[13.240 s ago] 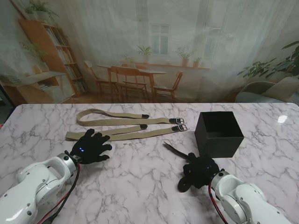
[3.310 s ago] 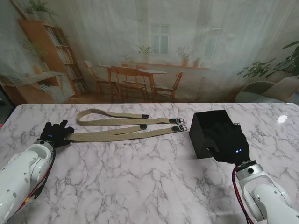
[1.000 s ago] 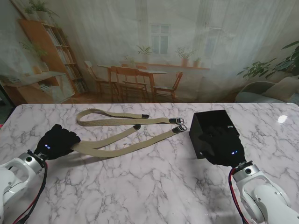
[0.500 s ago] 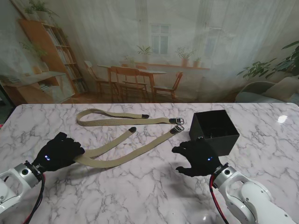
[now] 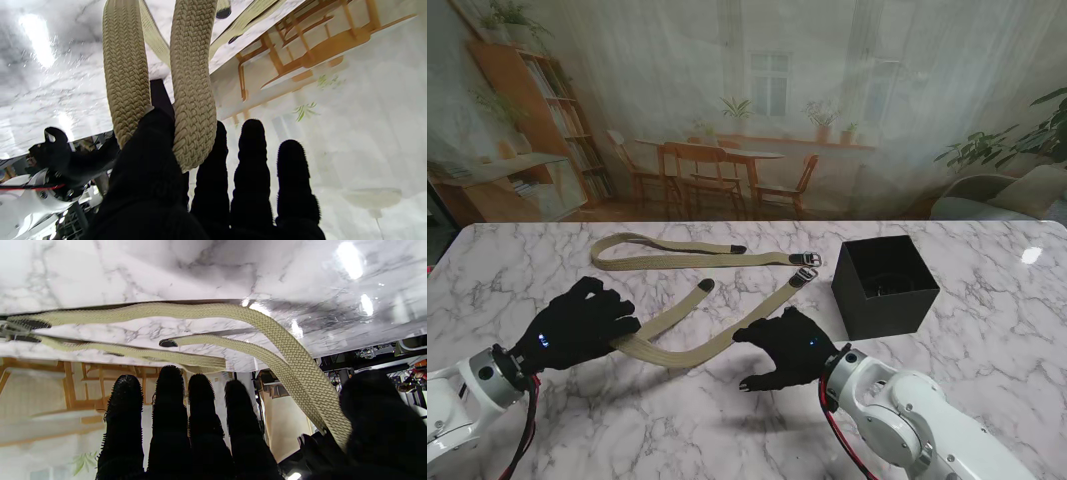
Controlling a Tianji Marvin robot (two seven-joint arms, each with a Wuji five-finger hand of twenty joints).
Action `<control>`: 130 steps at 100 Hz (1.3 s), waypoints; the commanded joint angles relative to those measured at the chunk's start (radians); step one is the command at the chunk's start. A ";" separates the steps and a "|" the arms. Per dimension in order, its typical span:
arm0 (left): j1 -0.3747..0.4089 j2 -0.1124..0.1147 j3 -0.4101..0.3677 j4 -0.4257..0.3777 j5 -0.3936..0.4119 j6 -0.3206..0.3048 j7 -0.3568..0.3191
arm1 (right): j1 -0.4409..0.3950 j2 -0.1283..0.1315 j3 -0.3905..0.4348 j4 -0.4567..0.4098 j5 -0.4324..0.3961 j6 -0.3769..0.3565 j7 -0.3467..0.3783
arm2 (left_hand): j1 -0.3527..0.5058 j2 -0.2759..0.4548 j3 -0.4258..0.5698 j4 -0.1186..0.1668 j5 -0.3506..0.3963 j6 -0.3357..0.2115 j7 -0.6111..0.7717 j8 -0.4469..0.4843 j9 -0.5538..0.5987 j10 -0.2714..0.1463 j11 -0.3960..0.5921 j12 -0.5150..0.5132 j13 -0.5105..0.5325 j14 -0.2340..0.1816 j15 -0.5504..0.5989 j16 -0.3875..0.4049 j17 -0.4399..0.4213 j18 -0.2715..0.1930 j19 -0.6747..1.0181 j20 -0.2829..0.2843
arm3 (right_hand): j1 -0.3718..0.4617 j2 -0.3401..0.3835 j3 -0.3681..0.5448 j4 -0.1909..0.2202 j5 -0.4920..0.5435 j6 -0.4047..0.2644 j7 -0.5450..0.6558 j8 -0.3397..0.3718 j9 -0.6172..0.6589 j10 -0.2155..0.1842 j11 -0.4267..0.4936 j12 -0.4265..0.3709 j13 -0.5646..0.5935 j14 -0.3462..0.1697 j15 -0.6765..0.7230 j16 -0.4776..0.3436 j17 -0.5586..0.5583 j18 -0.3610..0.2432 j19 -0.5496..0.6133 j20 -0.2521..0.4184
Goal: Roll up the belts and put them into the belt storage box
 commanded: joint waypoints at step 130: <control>-0.317 -0.037 0.273 0.010 -0.202 -0.014 -0.246 | 0.399 -0.081 -0.463 0.288 0.317 0.360 0.038 | 0.038 0.030 0.026 -0.001 -0.005 -0.018 -0.010 0.033 -0.001 -0.008 -0.003 0.022 -0.011 0.006 -0.004 0.017 -0.029 0.029 -0.004 0.026 | -0.262 -0.125 0.125 -0.024 -0.187 -0.267 -0.008 0.171 -0.390 0.011 -0.048 -0.054 -0.294 0.032 -0.095 0.011 -0.251 0.110 -0.179 0.126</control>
